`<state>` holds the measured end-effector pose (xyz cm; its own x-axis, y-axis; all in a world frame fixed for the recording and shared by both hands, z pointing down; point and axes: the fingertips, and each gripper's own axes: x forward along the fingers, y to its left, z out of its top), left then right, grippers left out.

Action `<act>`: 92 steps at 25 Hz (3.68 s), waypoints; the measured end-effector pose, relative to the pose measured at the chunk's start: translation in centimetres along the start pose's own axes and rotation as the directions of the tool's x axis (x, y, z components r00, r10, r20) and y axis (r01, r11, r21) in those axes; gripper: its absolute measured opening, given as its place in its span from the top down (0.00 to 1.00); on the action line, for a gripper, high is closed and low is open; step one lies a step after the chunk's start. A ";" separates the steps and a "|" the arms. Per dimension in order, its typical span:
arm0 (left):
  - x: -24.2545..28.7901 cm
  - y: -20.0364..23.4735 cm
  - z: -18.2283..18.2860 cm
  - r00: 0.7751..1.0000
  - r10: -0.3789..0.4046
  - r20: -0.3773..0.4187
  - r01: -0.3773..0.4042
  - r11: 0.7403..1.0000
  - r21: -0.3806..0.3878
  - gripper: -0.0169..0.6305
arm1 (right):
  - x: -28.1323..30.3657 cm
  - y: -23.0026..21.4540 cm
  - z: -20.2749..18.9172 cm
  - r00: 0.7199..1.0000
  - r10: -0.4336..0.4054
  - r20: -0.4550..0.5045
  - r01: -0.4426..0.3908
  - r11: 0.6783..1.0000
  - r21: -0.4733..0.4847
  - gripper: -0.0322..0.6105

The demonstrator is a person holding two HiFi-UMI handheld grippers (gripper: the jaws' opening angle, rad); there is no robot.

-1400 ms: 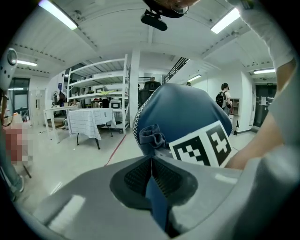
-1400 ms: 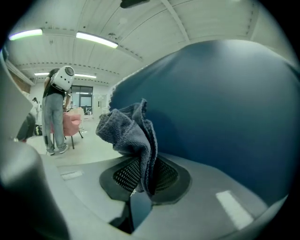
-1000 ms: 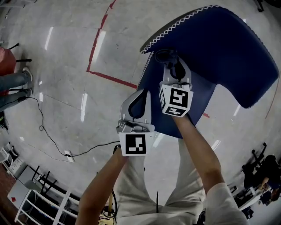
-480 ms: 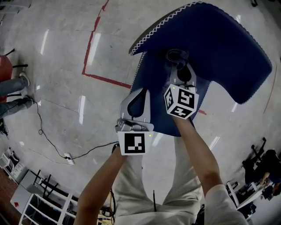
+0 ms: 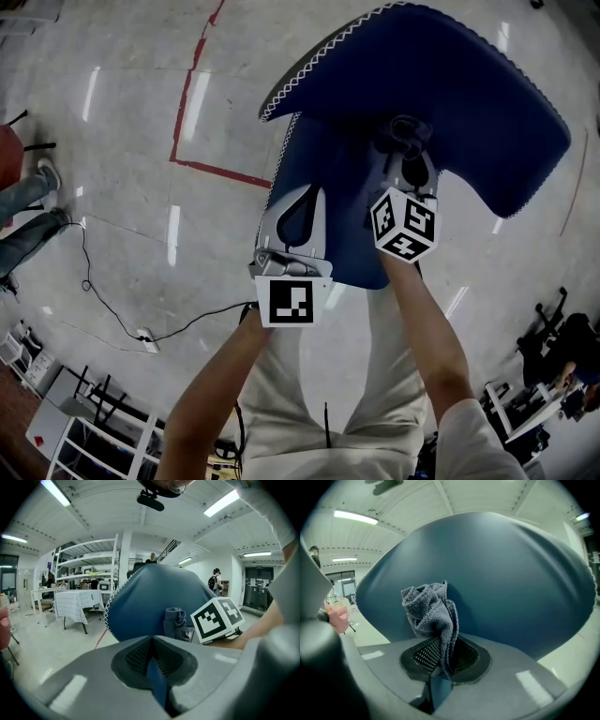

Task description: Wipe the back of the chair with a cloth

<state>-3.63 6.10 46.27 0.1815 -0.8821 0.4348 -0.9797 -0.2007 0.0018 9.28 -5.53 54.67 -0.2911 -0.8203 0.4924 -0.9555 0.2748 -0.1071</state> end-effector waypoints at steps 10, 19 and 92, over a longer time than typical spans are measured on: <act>0.6 -2.1 -0.2 0.999 -0.034 0.003 0.034 0.999 -0.008 0.97 | -1.9 -4.8 -0.6 0.997 -0.072 -0.016 0.072 0.997 0.005 0.84; 1.9 -4.3 -0.4 0.996 -0.084 -0.015 0.084 0.996 0.017 0.97 | -3.4 -8.6 -1.1 0.989 -0.147 -0.017 0.148 0.988 0.037 0.84; 1.7 4.7 -5.4 1.000 -0.014 0.020 0.014 0.999 0.039 0.97 | 2.8 13.7 -4.2 0.953 0.244 0.180 -0.238 0.970 -0.054 0.84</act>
<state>-8.40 5.96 51.86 0.1973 -0.8873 0.4170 -0.9730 -0.2291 -0.0272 -4.38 -1.98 58.19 -0.5190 -0.8051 0.2872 -0.8548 0.4888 -0.1745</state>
